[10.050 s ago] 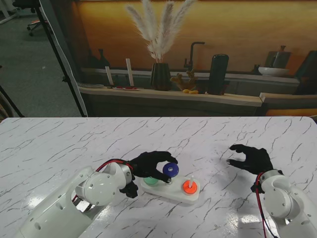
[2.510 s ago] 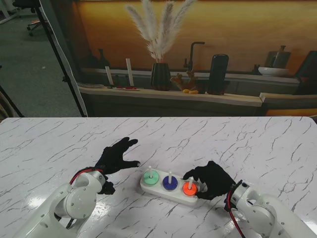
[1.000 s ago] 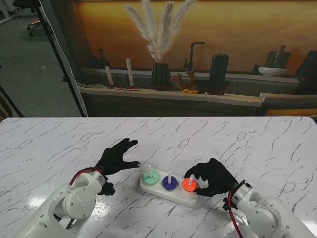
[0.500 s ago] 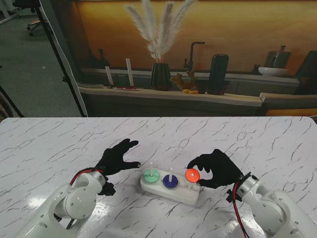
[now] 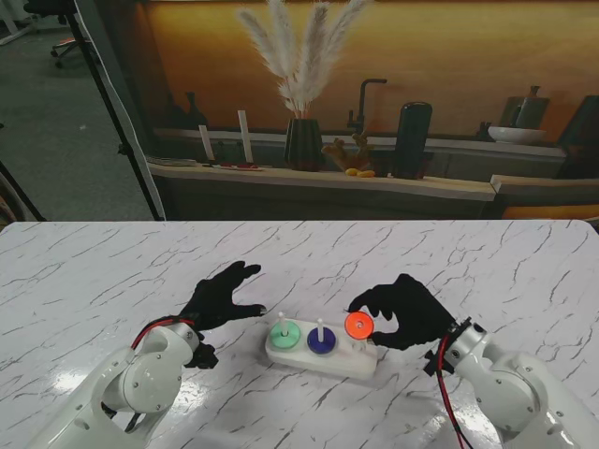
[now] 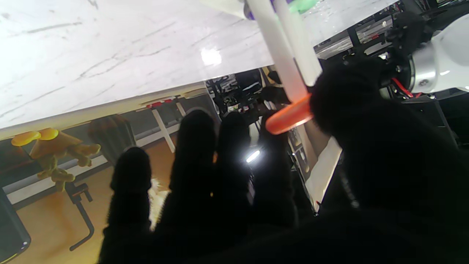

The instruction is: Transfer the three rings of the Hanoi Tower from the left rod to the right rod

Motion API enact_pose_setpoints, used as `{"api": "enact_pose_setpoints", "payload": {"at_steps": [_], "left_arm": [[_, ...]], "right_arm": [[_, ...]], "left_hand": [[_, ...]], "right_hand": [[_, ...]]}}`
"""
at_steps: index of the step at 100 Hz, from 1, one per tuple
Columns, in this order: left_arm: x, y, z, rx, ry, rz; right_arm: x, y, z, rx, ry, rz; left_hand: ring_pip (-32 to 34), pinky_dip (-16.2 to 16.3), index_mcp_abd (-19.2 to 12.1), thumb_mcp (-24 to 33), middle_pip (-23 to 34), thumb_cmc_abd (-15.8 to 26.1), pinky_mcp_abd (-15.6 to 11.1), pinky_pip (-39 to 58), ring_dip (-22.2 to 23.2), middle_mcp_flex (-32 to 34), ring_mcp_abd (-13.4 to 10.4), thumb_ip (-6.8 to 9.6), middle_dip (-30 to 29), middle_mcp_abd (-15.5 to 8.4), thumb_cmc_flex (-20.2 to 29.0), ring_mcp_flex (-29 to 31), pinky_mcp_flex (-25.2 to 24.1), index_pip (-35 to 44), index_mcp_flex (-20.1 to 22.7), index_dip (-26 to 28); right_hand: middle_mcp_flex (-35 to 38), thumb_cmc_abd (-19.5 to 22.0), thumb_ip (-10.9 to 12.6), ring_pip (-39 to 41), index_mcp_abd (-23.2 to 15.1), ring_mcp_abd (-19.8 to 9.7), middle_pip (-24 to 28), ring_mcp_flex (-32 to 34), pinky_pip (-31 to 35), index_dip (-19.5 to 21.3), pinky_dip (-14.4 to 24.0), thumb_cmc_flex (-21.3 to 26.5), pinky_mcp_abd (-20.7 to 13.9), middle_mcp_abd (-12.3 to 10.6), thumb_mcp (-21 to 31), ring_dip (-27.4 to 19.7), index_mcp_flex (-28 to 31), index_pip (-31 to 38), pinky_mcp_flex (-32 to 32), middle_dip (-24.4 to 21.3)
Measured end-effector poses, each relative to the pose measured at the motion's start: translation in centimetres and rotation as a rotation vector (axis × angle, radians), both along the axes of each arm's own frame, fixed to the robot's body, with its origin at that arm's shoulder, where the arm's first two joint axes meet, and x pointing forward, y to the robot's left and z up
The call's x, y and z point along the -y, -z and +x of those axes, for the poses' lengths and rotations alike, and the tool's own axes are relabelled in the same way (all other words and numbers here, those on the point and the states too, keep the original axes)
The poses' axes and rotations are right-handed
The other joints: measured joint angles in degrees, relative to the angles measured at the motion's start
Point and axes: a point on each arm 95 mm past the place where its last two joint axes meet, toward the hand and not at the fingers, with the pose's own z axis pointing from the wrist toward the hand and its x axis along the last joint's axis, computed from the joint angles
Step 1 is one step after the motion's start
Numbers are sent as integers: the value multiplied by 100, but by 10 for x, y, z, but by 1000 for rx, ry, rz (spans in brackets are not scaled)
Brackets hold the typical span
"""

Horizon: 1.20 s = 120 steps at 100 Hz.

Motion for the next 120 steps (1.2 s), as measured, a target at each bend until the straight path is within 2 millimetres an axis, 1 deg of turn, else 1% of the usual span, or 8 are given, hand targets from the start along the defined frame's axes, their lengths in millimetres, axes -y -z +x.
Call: {"api": "enact_pose_setpoints", "payload": {"at_steps": [22, 45, 76, 88, 89, 91, 92, 120], "left_arm": [[-4, 0, 0, 6, -15, -2], [-5, 0, -1, 6, -19, -2], [-13, -1, 0, 17, -47, -4], [-17, -1, 0, 24, -59, 0], [-17, -1, 0, 25, -60, 1], [-18, -1, 0, 26, -61, 1], [-18, -1, 0, 26, -62, 2], [-21, -3, 0, 34, -74, -2]], "right_arm": [[-7, -10, 6, 25, -22, 10], [-14, -12, 10, 32, -35, 13], [-28, -17, 25, 37, -72, 17], [-33, -16, 29, 35, -85, 17], [-33, -16, 29, 34, -86, 16], [-34, -16, 30, 33, -87, 16], [-35, -15, 30, 32, -88, 16], [-41, -8, 35, 9, -98, 14]], "left_hand": [[0, 0, 0, 0, 0, 0, 0, 0, 0, 0, 0, 0, 0, 0, 0, 0, 0, 0, 0, 0], [0, 0, 0, 0, 0, 0, 0, 0, 0, 0, 0, 0, 0, 0, 0, 0, 0, 0, 0, 0], [0, 0, 0, 0, 0, 0, 0, 0, 0, 0, 0, 0, 0, 0, 0, 0, 0, 0, 0, 0], [0, 0, 0, 0, 0, 0, 0, 0, 0, 0, 0, 0, 0, 0, 0, 0, 0, 0, 0, 0], [0, 0, 0, 0, 0, 0, 0, 0, 0, 0, 0, 0, 0, 0, 0, 0, 0, 0, 0, 0], [0, 0, 0, 0, 0, 0, 0, 0, 0, 0, 0, 0, 0, 0, 0, 0, 0, 0, 0, 0], [0, 0, 0, 0, 0, 0, 0, 0, 0, 0, 0, 0, 0, 0, 0, 0, 0, 0, 0, 0], [0, 0, 0, -1, 0, 0, 0, 0, 0, 0, 0, 0, 0, 0, 0, 0, 0, 0, 0, 0]], "right_hand": [[1, 0, -2, 1, 0, -1, 0, 3, 2, -2, 0, 6, 0, -7, 0, 0, 0, 0, 39, 10], [36, 0, -4, 2, 0, -1, 0, 9, 2, -9, 2, 12, 0, -17, 0, 0, 0, 0, 48, 57], [56, 0, -6, 11, 0, -3, 0, 20, 4, -70, 2, 23, 0, -29, 0, 0, 0, 7, 62, 58], [56, 0, -9, 12, 0, -5, 0, 21, 4, -73, 2, 23, 0, -30, 0, 0, 0, 25, 73, 58], [56, 0, -68, 12, 0, -5, 0, 21, 4, -74, 2, 23, 0, -30, 0, 0, 0, 44, 76, 58], [57, 0, -71, 13, 0, -5, 0, 21, 5, -81, 2, 23, 0, -31, 0, 0, 0, 46, 92, 58], [57, 0, -115, 13, 0, -5, 0, 21, 5, -81, 2, 23, 0, -32, 0, 0, 0, 52, 96, 58], [57, 0, -115, 59, 0, -6, 0, 23, 5, -142, 2, 32, 0, -34, 0, 0, 5, 63, 99, 58]]}}
